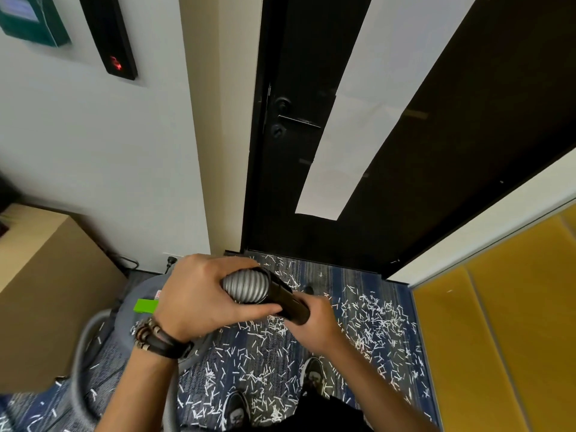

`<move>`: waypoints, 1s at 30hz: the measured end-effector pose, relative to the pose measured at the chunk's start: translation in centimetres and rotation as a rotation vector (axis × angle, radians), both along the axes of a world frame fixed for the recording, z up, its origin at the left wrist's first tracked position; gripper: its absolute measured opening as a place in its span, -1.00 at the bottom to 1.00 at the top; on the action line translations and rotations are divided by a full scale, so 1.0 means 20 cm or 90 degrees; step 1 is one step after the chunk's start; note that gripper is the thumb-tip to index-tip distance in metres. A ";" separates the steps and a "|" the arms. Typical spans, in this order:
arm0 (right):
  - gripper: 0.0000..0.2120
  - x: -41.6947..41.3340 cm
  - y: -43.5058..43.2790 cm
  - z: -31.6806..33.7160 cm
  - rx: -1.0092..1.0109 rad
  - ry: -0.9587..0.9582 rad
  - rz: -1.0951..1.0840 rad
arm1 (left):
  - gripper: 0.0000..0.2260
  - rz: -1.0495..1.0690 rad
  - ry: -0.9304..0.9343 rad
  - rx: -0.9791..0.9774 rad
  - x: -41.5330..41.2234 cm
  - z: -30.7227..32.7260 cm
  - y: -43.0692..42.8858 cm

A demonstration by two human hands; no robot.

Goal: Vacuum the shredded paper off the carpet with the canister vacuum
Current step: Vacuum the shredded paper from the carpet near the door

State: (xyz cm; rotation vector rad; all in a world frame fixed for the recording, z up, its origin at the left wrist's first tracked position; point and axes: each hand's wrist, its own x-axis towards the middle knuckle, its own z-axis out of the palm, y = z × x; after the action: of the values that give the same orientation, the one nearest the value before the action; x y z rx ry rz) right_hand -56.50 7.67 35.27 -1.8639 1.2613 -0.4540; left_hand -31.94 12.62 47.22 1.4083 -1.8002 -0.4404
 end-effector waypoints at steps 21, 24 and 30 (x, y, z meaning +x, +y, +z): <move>-0.81 -0.16 -0.24 -0.07 -0.009 0.081 0.026 | -0.43 0.071 -0.076 0.028 -0.16 -0.09 -0.14; -0.84 -0.13 -0.25 -0.05 -0.029 0.052 0.028 | -0.50 0.073 -0.089 0.034 -0.12 -0.04 -0.19; -0.89 -0.04 -0.37 -0.08 -0.060 -0.024 0.031 | -0.49 0.089 -0.158 -0.040 -0.11 0.03 -0.25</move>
State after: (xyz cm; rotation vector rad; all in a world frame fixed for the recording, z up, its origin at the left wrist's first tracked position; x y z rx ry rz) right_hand -57.37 0.28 33.69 -1.9523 1.1847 -0.5274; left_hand -34.24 7.67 47.90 1.5892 -1.8753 -0.1396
